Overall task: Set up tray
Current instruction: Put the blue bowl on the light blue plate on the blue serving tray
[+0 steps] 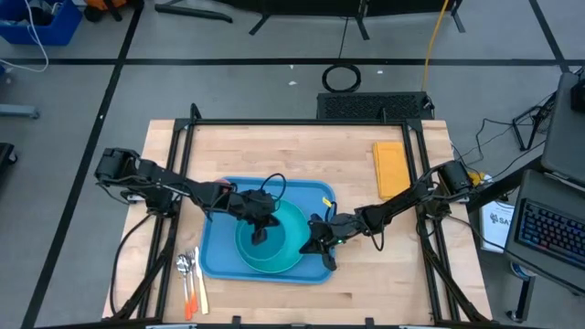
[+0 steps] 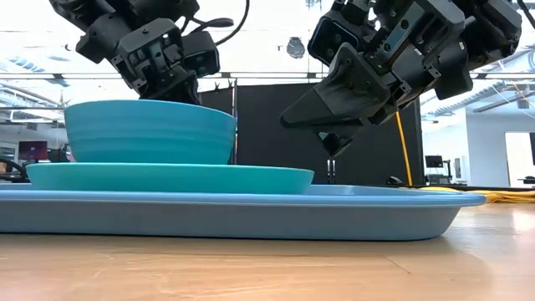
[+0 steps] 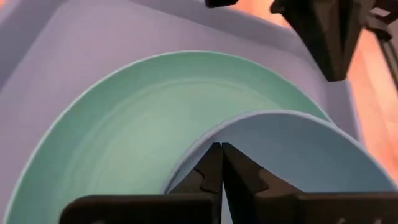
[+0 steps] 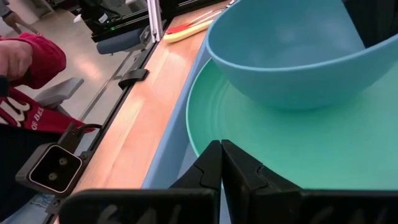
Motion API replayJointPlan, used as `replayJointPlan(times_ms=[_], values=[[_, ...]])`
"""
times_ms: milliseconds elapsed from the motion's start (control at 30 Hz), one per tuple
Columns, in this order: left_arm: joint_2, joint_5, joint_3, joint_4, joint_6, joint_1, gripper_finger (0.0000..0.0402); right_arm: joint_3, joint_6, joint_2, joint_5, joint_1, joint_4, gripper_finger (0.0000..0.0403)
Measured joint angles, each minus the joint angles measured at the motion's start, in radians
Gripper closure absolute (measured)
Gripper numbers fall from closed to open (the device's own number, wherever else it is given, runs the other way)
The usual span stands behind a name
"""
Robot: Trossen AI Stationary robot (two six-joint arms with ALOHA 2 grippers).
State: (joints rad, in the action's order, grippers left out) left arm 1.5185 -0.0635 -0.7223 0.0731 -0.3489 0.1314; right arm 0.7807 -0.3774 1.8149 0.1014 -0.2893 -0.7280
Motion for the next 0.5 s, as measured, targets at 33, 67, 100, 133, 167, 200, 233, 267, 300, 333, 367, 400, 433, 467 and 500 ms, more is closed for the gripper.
replayJointPlan(times_ms=[33, 67, 100, 133, 167, 200, 233, 267, 300, 333, 367, 400, 433, 467, 500], values=[[0.000, 0.006, 0.000, 0.000, 0.000, 0.000, 0.0386, 0.000, 0.000, 0.000, 0.000, 0.000, 0.000, 0.0403], [0.000, 0.010, 0.000, 0.000, 0.001, 0.000, 0.0385, 0.000, 0.000, 0.000, 0.000, 0.000, 0.000, 0.0403], [0.000, 0.011, 0.000, 0.001, 0.005, 0.000, 0.0385, 0.000, 0.001, 0.000, 0.000, 0.000, 0.000, 0.0403], [0.000, 0.012, 0.000, 0.003, 0.008, 0.000, 0.0387, 0.000, 0.001, 0.000, 0.000, 0.000, 0.000, 0.0403], [0.000, 0.012, 0.000, 0.007, 0.014, 0.000, 0.0391, 0.000, 0.001, 0.000, 0.000, 0.000, 0.000, 0.0403], [0.000, 0.012, 0.000, 0.013, 0.017, 0.000, 0.0395, 0.000, 0.001, 0.000, 0.000, 0.000, 0.000, 0.0403], [0.000, 0.013, 0.000, 0.018, 0.019, 0.000, 0.0397, 0.000, 0.001, 0.000, 0.000, 0.000, 0.000, 0.0403], [0.000, 0.013, 0.000, 0.024, 0.020, 0.000, 0.0398, 0.000, 0.001, 0.000, 0.000, 0.000, 0.000, 0.0403], [0.000, 0.012, 0.000, 0.032, 0.020, 0.000, 0.0396, 0.000, 0.001, 0.000, 0.000, 0.000, 0.000, 0.0403], [0.000, 0.012, 0.000, 0.044, 0.021, 0.000, 0.0392, 0.000, 0.001, 0.000, 0.000, 0.000, 0.000, 0.0403], [0.000, 0.012, 0.000, 0.057, 0.023, 0.000, 0.0389, 0.000, 0.001, 0.000, 0.000, 0.000, 0.000, 0.0403], [0.000, 0.013, 0.000, 0.068, 0.026, 0.000, 0.0386, 0.000, 0.001, 0.000, 0.000, 0.000, 0.000, 0.0403], [0.000, 0.013, 0.000, 0.075, 0.031, 0.000, 0.0385, 0.000, 0.001, 0.000, 0.000, 0.000, 0.000, 0.0403], [0.000, 0.013, 0.000, 0.082, 0.035, -0.001, 0.0385, 0.000, 0.001, 0.000, 0.000, 0.000, 0.000, 0.0403], [0.000, 0.013, 0.000, 0.088, 0.037, -0.003, 0.0388, 0.000, 0.001, 0.000, 0.000, 0.000, -0.001, 0.0403]])
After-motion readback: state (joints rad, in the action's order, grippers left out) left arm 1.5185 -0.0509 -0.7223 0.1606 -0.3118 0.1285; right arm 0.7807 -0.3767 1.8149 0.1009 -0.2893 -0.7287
